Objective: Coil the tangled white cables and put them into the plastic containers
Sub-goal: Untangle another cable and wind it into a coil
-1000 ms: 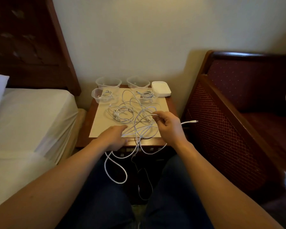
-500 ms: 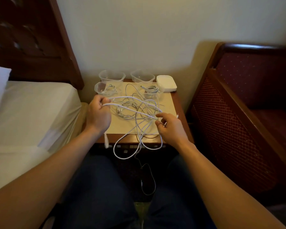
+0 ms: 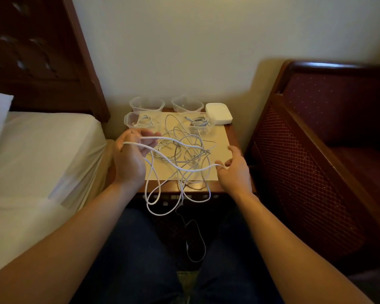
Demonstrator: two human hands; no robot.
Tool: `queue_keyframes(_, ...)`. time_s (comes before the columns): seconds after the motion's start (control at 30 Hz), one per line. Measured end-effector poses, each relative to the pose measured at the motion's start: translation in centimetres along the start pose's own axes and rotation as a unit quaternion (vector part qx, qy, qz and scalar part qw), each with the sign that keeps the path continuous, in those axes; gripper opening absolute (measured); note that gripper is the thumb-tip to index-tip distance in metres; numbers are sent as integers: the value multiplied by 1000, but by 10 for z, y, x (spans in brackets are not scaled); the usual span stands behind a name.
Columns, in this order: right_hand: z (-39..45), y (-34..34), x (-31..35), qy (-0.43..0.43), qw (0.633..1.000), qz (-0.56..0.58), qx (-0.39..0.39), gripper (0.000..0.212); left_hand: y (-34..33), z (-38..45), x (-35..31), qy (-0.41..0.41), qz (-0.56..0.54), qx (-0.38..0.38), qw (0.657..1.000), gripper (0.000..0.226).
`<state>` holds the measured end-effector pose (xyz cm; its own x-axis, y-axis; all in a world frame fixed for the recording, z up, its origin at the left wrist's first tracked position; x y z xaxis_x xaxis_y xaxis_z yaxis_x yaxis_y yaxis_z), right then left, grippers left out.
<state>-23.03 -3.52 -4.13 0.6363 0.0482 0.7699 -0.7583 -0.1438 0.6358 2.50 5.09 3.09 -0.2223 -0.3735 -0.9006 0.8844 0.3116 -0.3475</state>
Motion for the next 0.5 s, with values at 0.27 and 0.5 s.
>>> queue_keyframes(0.27,24,-16,6,77,993,-15,85,27,-15,5,24,54,38,71,995,25)
queue_keyframes(0.5,40,26,17,81,995,-22,60,27,-31,-2,50,83,177,106,975,50)
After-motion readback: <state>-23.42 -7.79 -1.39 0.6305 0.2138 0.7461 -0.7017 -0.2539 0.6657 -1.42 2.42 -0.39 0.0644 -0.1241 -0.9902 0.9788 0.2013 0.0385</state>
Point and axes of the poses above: each hand's wrist, its own z-axis towards the middle knuckle, its own y-axis out of the back of the hand, x = y × z, the point moved 5 cm from there along z, towards the middle knuckle, and after that the axes turned 11 degrees about x, right-handed, at the moved point
